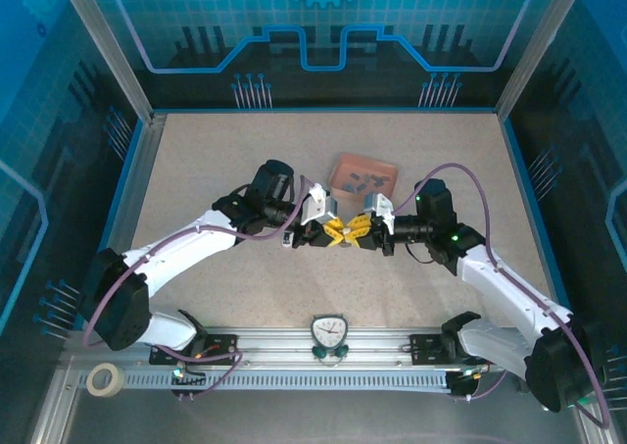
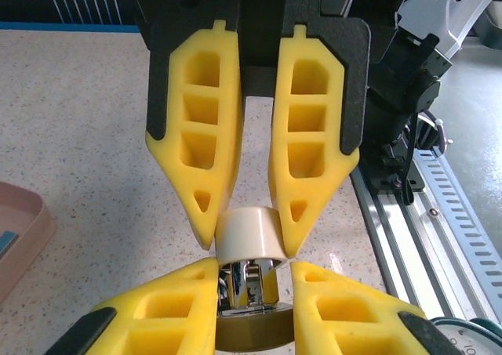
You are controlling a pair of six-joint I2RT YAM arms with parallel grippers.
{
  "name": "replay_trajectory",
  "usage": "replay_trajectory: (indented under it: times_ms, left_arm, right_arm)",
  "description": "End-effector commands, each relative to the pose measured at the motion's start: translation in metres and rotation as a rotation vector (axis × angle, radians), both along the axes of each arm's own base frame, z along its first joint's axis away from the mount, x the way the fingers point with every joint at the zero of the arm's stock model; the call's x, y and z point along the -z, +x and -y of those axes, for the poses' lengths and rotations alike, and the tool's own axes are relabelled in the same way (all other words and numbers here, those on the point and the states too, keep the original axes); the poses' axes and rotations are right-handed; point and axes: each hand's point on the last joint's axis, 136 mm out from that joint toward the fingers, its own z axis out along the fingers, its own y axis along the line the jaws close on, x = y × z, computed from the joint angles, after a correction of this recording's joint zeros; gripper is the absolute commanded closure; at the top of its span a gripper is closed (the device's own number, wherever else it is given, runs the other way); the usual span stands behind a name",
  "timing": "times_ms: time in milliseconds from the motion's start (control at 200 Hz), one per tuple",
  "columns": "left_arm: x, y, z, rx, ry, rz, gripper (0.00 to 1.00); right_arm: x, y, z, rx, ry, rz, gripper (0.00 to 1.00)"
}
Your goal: Load the staples into the stapler
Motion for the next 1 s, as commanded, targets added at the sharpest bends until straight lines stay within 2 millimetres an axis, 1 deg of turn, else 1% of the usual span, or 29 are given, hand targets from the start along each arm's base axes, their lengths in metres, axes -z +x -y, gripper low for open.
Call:
replay_trajectory:
  times_ms: [0, 50, 90, 215, 345, 410, 500, 575, 610, 640, 710, 735, 845, 991]
  left_arm:
    - [-0.008, -0.002, -0.004, -0.015, -0.017, 0.065, 0.70]
    - [-0.008, -0.001, -0.005, -0.025, -0.016, 0.073, 0.64]
    - [-0.006, 0.001, -0.006, -0.034, -0.008, 0.076, 0.63]
    - [-0.002, 0.000, -0.006, -0.026, 0.009, 0.062, 0.64]
    - [-0.001, 0.001, -0.004, -0.021, 0.011, 0.053, 0.63]
    - [0.000, 0.002, -0.004, -0.023, 0.014, 0.049, 0.67]
    - [0.001, 0.003, -0.005, -0.032, 0.028, 0.047, 0.76]
    - [0.003, 0.004, -0.008, -0.043, 0.045, 0.053, 0.81]
    - [0.003, 0.005, -0.009, -0.049, 0.052, 0.059, 0.82]
    - [0.004, 0.006, -0.010, -0.059, 0.062, 0.064, 0.84]
    - [0.005, 0.009, -0.013, -0.081, 0.090, 0.072, 0.86]
    - [0.006, 0.009, -0.015, -0.084, 0.101, 0.076, 0.86]
    - [0.007, 0.010, -0.018, -0.089, 0.134, 0.083, 0.86]
    - [0.009, 0.010, -0.017, -0.089, 0.143, 0.081, 0.86]
  right_arm:
    - [-0.012, 0.001, 0.005, 0.016, 0.009, 0.046, 0.89]
    - [-0.012, 0.002, 0.006, 0.021, 0.009, 0.055, 0.89]
    - [-0.013, 0.002, 0.006, 0.024, 0.011, 0.060, 0.89]
    - [-0.015, 0.002, 0.005, 0.018, 0.026, 0.062, 0.89]
    - [-0.017, 0.002, 0.004, 0.015, 0.037, 0.070, 0.89]
    - [-0.018, 0.002, 0.004, 0.014, 0.041, 0.070, 0.89]
    - [-0.018, 0.002, 0.005, 0.021, 0.043, 0.074, 0.89]
    - [-0.018, 0.005, 0.009, 0.044, 0.050, 0.071, 0.88]
    - [-0.017, 0.007, 0.011, 0.062, 0.056, 0.061, 0.85]
    - [-0.015, 0.009, 0.013, 0.082, 0.062, 0.047, 0.79]
    - [-0.012, 0.015, 0.018, 0.141, 0.072, 0.001, 0.56]
    - [-0.012, 0.017, 0.019, 0.163, 0.076, -0.017, 0.51]
    - [-0.012, 0.027, 0.021, 0.273, 0.112, -0.147, 0.41]
    - [-0.007, 0.026, 0.012, 0.341, 0.110, -0.267, 0.33]
